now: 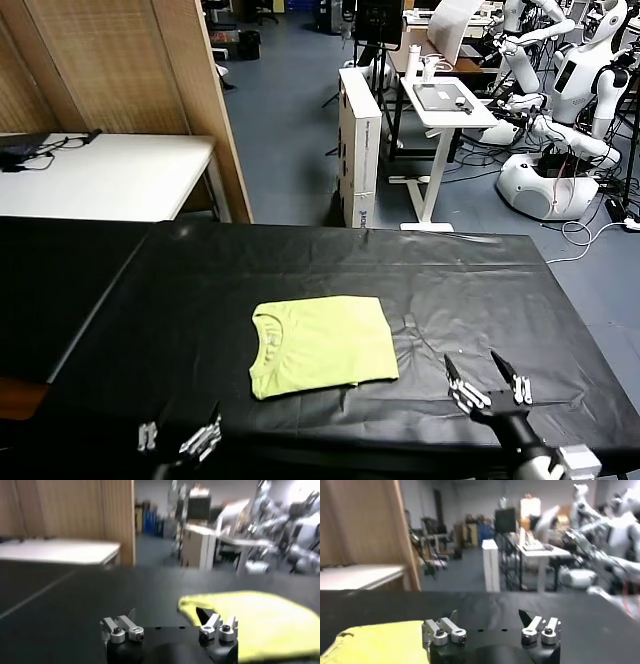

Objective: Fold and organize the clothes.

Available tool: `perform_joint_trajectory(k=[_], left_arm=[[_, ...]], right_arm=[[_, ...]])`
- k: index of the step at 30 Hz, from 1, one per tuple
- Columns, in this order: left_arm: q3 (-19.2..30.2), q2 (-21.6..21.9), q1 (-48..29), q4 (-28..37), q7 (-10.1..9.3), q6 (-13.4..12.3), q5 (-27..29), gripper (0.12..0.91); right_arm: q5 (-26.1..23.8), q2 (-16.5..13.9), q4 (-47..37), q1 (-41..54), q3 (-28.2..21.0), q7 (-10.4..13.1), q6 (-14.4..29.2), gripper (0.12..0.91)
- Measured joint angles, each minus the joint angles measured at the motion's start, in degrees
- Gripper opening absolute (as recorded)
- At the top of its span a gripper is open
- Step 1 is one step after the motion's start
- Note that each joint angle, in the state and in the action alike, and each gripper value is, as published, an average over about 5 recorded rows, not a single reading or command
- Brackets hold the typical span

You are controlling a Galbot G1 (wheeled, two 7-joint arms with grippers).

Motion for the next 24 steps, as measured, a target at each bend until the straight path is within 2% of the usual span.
perform_joint_trajectory(k=[6,13,17,24], left_arm=[[-0.4,0.5,2.3,0.0,-0.29,-0.3,0.1,0.907],[-0.5,0.9,3.7,-0.4,0.29,-0.9,0.3,0.907],[-0.4,1.0,3.8,-0.3,0.54,-0.8,0.4,0.907],[-0.3,0.7,4.7,-0.6,1.63,-0.8,1.3,0.907]], right_arm=[[-5.5,0.0,-1.2,-4.3,-1.7,-0.4,5.7,0.907],[-11.8,0.6,-3.6,-8.4,-5.3,3.2,11.2,0.907],[-13.9,1.4,-4.0,-10.1,-6.9,4.0,12.7,0.907],[-14.1,1.6,-4.1,-10.6,-7.7,3.8,12.8,0.907]])
